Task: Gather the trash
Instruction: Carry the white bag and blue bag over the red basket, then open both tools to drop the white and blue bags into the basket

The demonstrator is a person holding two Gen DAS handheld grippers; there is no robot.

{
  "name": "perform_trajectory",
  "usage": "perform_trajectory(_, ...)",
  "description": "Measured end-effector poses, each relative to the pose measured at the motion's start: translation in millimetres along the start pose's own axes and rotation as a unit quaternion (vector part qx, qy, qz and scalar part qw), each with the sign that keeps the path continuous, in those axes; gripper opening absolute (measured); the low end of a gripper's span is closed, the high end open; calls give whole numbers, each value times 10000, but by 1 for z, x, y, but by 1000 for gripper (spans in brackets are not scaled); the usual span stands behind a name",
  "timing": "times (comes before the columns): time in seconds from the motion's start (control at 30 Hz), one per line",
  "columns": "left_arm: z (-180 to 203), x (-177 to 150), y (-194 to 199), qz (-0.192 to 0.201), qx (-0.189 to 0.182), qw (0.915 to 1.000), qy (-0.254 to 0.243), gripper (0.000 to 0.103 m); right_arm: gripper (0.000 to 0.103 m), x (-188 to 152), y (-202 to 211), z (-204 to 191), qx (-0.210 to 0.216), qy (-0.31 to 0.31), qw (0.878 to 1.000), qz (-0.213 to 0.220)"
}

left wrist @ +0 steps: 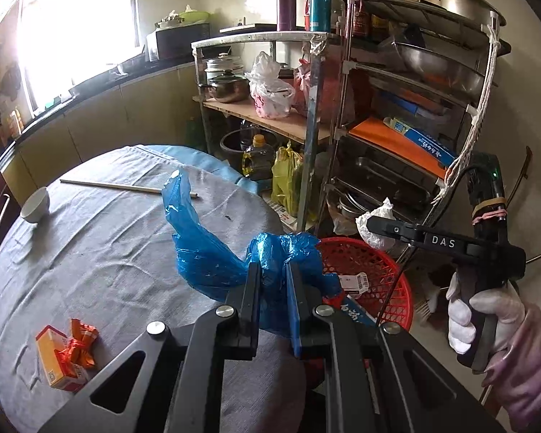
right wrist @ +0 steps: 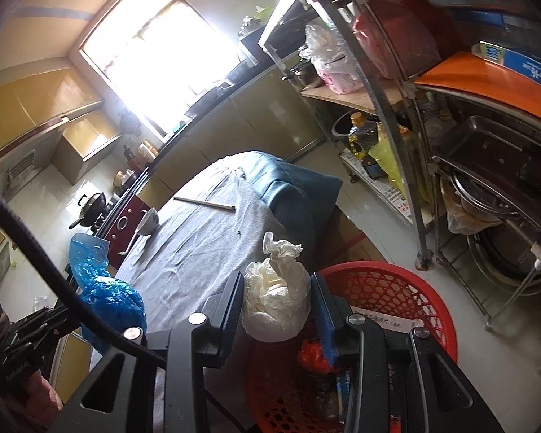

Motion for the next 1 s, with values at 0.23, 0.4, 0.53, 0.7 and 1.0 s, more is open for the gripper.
perform_trajectory(0.23, 12, 0, -22, -228, -349, 9991, 93, 14, 40, -4, 1, 14, -125, -115, 9998, -77)
perform_trajectory(0.4, 30, -2, -35, -410, -610, 9973, -25, 16, 40, -7, -1, 24, -215, -236, 9993, -203)
perform_trajectory(0.53, 43, -5, -41, -541, -806, 9952, -144, 40, 46, -10, -4, 33, -239, -448, 9980, -371)
perform_trajectory(0.7, 41, -4, -36, -378, -798, 9959, -192, 60, 51, -12, -6, 35, -190, -549, 9973, -443)
perform_trajectory(1.0, 8, -16, -21, -356, -457, 9983, 67, 61, 52, -12, -9, 25, -177, -489, 9976, -448)
Point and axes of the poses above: each gripper's, at about its wrist camera, not at the fingertips, and y roughly against the way its jaws point, z to its right, x to its top, the point moved 9 cm from there along -y, roughly the way its jaws point, and after that the axes turned 3 degrees about y, right-handed, at the moved point
